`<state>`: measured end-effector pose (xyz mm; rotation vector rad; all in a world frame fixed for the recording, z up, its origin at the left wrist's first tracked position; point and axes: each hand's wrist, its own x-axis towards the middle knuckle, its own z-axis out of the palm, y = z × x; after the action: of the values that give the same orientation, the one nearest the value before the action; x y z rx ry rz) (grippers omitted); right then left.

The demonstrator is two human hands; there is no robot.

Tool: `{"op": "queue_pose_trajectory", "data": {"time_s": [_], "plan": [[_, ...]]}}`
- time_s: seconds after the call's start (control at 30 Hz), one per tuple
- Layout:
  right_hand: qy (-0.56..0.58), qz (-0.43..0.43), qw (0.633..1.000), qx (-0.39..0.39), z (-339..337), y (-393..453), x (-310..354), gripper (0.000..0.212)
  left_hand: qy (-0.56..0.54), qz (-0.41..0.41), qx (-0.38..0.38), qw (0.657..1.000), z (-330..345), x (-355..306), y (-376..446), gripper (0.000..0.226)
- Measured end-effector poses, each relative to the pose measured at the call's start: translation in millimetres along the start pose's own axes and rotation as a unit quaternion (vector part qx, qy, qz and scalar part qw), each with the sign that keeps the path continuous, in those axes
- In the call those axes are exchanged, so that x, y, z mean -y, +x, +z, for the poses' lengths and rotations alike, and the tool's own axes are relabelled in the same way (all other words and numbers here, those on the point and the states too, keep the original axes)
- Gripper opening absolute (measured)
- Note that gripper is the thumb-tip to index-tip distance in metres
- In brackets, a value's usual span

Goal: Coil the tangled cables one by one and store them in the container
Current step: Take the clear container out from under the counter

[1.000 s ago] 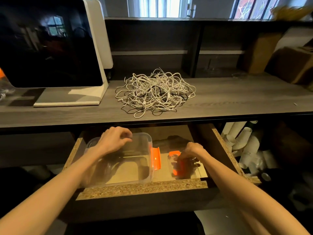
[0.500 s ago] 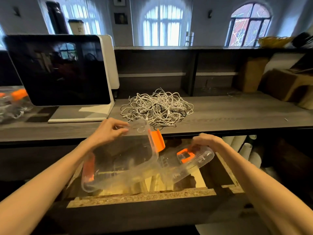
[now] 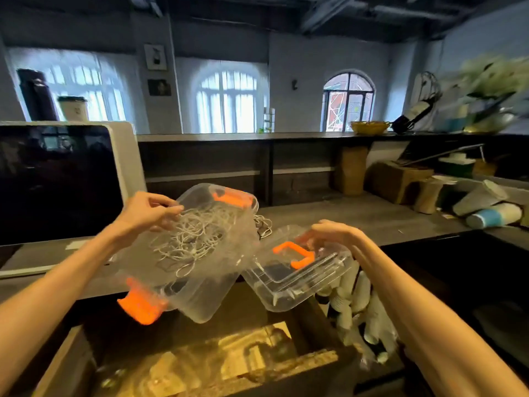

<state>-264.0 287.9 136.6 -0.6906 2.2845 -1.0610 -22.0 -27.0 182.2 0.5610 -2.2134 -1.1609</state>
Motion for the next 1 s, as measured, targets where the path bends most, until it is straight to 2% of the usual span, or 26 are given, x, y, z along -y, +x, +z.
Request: {"op": "queue_pose_trajectory", "data": {"time_s": [0.17, 0.3, 0.4, 0.5, 0.53, 0.6, 0.67, 0.73, 0.83, 0.9, 1.0], "plan": [[0.151, -0.045, 0.979, -0.126, -40, -11, -15, 0.026, -0.013, -0.011, -0.02, 1.0, 52, -34, 38, 0.01], [0.227, -0.035, 0.959, -0.164, -58, 4, -39, 0.026, -0.015, -0.005, -0.05, 0.999, 99, -56, 65, 0.014], [0.284, -0.013, 0.94, -0.188, -74, 22, -63, 0.012, -0.028, -0.044, -0.055, 0.997, 139, -65, 90, 0.016], [0.332, 0.003, 0.913, -0.237, -96, 46, -89, 0.037, -0.033, -0.081, -0.049, 0.995, 180, -66, 117, 0.016], [0.322, 0.003, 0.915, -0.242, -103, 52, -96, 0.035, -0.029, -0.089, -0.046, 0.995, 192, -67, 121, 0.015], [0.285, 0.025, 0.924, -0.253, -116, 61, -105, 0.019, -0.024, -0.101, -0.043, 0.994, 219, -63, 130, 0.014], [0.271, 0.05, 0.925, -0.259, -131, 79, -121, 0.015, -0.02, -0.115, -0.036, 0.993, 242, -57, 140, 0.014], [0.246, 0.065, 0.925, -0.284, -144, 98, -131, 0.024, -0.022, -0.126, -0.037, 0.991, 259, -50, 148, 0.014], [0.149, 0.108, 0.933, -0.309, -153, 120, -139, 0.037, -0.019, -0.148, -0.032, 0.988, 280, -40, 160, 0.016], [0.048, 0.117, 0.947, -0.294, -152, 131, -141, 0.034, -0.014, -0.152, -0.026, 0.988, 292, -33, 165, 0.017], [-0.139, 0.107, 0.941, -0.289, -141, 143, -137, 0.05, -0.011, -0.147, -0.021, 0.989, 301, -27, 170, 0.019]]}}
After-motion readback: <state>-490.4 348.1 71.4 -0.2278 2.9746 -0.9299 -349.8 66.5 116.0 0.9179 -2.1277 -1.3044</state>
